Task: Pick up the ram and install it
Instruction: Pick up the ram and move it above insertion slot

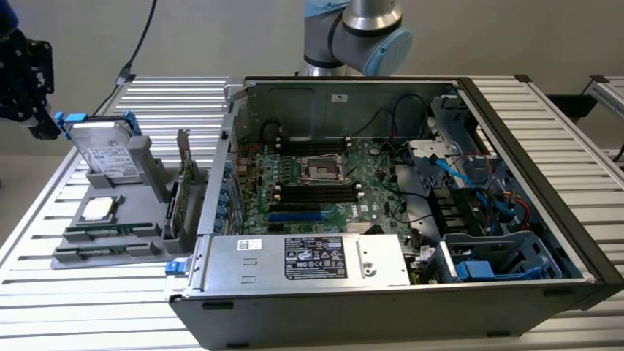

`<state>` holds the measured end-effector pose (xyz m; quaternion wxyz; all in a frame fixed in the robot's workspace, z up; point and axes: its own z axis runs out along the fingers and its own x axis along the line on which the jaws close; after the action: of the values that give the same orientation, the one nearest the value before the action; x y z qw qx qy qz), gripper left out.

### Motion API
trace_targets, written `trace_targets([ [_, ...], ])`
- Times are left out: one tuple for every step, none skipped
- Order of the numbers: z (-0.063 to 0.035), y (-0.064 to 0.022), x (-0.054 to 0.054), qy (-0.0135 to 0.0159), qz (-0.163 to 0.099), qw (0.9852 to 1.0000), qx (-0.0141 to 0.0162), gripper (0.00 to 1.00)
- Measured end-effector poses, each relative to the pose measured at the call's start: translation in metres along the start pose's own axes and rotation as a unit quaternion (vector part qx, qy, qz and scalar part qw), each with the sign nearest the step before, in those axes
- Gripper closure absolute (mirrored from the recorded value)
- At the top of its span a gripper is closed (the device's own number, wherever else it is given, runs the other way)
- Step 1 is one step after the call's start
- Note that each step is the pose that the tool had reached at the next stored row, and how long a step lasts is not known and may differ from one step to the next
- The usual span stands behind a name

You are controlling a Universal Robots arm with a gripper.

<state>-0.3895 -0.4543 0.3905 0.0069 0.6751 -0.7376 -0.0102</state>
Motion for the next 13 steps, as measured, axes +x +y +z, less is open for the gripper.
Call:
trace_targets([
  [0.0, 0.0, 0.0, 0.0002, -0.009, 1.0, 0.0, 0.9],
  [0.0, 0.0, 0.0, 0.0005, -0.018, 0.9998, -0.0001, 0.9],
  [0.0, 0.0, 0.0, 0.0007, -0.028, 0.9996, -0.0001, 0.9],
  [0.0, 0.0, 0.0, 0.001, -0.037, 0.9993, -0.0001, 0.9],
  [0.0, 0.0, 0.0, 0.0012, -0.046, 0.999, -0.0002, 0.9],
  [0.0, 0.0, 0.0, 0.0014, -0.055, 0.9985, -0.0002, 0.9],
  [0.0, 0.0, 0.0, 0.0017, -0.063, 0.998, -0.0002, 0.9],
  [0.0, 0.0, 0.0, 0.0019, -0.073, 0.9973, -0.0003, 0.9],
  [0.0, 0.0001, 0.0, 0.0021, -0.079, 0.9968, -0.0002, 0.9],
  [0.0, 0.0002, 0.0, 0.0022, -0.082, 0.9966, -0.0002, 0.9],
  [0.0, 0.0002, 0.0, 0.0022, -0.082, 0.9966, -0.0002, 0.9],
  [-0.0001, 0.0002, 0.0, 0.0022, -0.082, 0.9966, -0.0002, 0.9],
  [-0.0001, 0.0002, 0.0, 0.0022, -0.082, 0.9966, -0.0002, 0.9],
])
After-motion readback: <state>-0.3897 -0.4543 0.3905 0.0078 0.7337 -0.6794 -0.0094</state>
